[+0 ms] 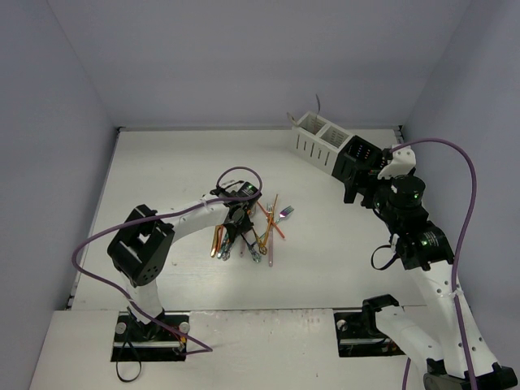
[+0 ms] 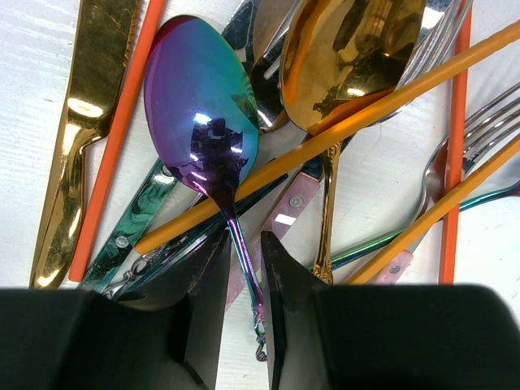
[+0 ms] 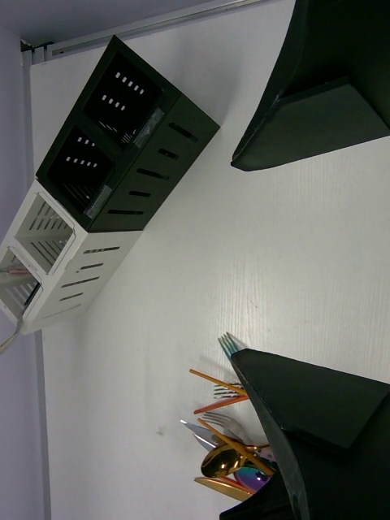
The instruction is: Sort the eating utensils into containers
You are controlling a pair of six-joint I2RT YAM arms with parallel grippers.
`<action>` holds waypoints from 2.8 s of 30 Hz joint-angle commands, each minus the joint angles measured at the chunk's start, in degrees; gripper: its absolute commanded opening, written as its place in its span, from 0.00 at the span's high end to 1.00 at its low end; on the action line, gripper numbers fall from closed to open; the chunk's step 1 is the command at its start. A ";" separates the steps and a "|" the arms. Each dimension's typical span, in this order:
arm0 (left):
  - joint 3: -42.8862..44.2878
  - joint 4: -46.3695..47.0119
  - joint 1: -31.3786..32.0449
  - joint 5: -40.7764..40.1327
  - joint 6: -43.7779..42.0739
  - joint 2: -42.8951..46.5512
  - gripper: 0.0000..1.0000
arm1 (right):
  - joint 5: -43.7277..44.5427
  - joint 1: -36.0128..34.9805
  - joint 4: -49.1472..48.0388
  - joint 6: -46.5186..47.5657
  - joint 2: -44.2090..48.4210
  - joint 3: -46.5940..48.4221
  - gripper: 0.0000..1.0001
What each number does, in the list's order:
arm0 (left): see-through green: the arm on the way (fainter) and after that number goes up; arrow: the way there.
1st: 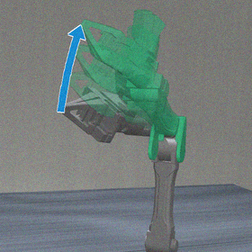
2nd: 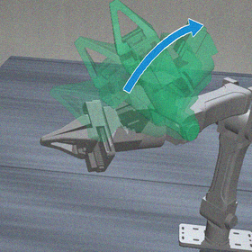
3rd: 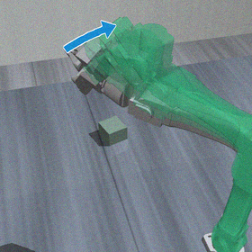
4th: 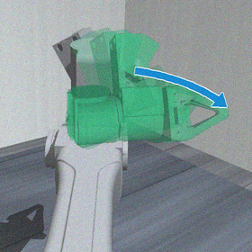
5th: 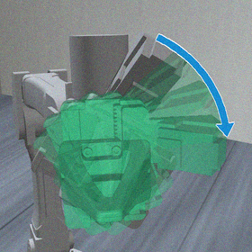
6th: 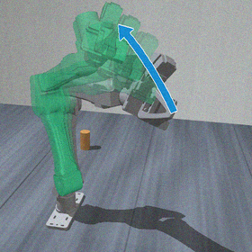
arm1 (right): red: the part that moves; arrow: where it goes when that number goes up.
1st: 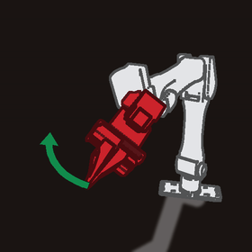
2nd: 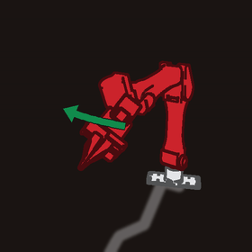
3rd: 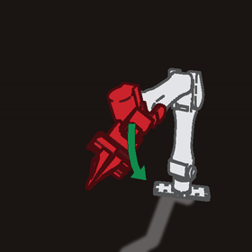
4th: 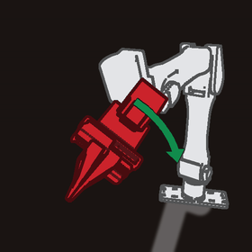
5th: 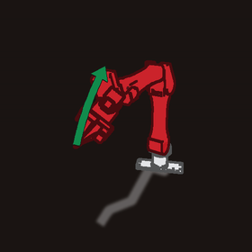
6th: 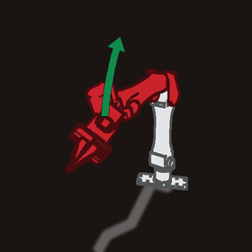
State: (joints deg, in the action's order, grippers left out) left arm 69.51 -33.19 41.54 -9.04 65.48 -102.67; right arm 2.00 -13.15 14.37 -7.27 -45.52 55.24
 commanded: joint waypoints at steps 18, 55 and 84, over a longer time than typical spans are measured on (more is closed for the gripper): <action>-2.79 -0.97 -0.49 -2.91 0.62 2.70 1.00 | -1.47 0.14 -2.68 0.66 -0.19 -0.21 0.11; -13.09 30.97 1.43 -0.75 -46.46 40.34 1.00 | -27.14 -13.82 -4.87 -20.11 -27.93 25.16 0.11; -9.87 39.96 4.25 6.02 -57.34 38.53 1.00 | -24.69 -22.45 -13.76 -28.87 -39.12 27.02 0.84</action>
State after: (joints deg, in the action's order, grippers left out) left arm 55.81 0.27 45.43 -4.25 9.55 -64.32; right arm -23.72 -35.31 5.35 -36.31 -85.23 81.81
